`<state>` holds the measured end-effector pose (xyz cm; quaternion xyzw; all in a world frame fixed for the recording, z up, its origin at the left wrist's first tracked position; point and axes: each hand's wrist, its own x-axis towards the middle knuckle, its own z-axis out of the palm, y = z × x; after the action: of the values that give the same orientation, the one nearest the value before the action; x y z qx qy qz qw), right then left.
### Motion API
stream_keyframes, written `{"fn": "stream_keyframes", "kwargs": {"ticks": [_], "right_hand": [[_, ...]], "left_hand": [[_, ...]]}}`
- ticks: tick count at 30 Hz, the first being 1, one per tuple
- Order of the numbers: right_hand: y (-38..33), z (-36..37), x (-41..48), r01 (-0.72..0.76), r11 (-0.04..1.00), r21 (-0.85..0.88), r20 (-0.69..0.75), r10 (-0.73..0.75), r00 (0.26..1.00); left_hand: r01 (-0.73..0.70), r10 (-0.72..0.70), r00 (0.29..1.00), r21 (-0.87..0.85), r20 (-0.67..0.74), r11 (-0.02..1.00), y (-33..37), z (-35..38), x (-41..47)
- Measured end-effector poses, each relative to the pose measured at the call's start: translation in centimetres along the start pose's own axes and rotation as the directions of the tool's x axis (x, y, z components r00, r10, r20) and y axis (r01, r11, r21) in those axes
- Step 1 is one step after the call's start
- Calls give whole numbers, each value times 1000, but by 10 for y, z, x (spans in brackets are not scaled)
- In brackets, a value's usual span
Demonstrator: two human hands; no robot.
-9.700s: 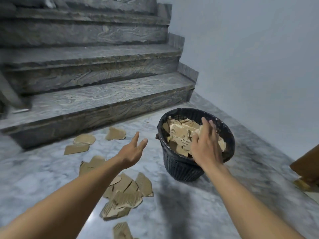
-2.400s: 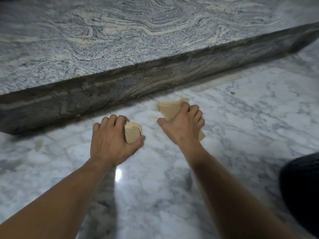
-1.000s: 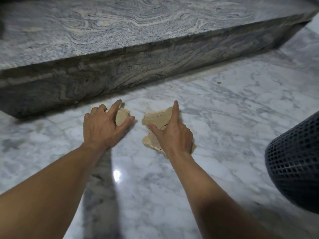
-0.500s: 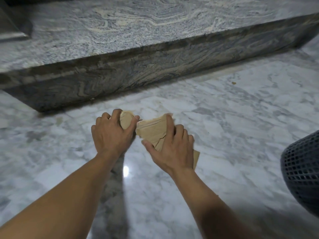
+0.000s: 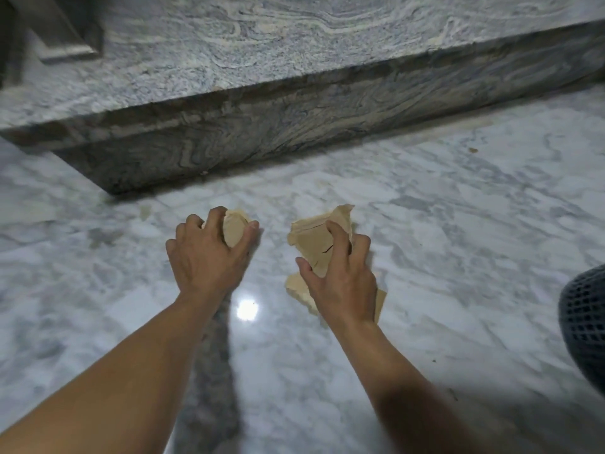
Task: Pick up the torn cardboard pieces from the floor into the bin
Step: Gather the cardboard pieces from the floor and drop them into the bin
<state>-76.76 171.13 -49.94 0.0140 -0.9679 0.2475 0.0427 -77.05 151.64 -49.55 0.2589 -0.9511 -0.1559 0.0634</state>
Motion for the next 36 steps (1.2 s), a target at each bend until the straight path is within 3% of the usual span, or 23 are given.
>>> {"fn": "stream_keyframes", "kwargs": {"ticks": [3,6,14,17,24,31,36], "right_hand": [[-11,0,-5,11,988,154,28,-16,999],[-19,-4,-5,46,980,196,36,-54,998],[-9,-18,-29,159,987,6,169,-158,973],[-8,-14,-53,279,955,-103,138,-264,955],[-5,-5,-68,381,905,-189,164,-354,921],[-6,0,-47,361,910,-203,93,-349,932],[-11,3,-32,262,947,-186,82,-251,964]], "left_hand": [[-5,5,1000,2,2,1000,-1,0,0],[-4,4,1000,5,15,1000,-2,-1,0],[44,-44,999,18,2,999,-14,-6,-14],[82,-82,997,21,-12,996,-27,-13,-22],[94,-93,995,16,-24,995,-45,-19,-28],[89,-89,996,9,-29,996,-47,-19,-28],[100,-100,994,4,-40,995,-46,-18,-27]]}}
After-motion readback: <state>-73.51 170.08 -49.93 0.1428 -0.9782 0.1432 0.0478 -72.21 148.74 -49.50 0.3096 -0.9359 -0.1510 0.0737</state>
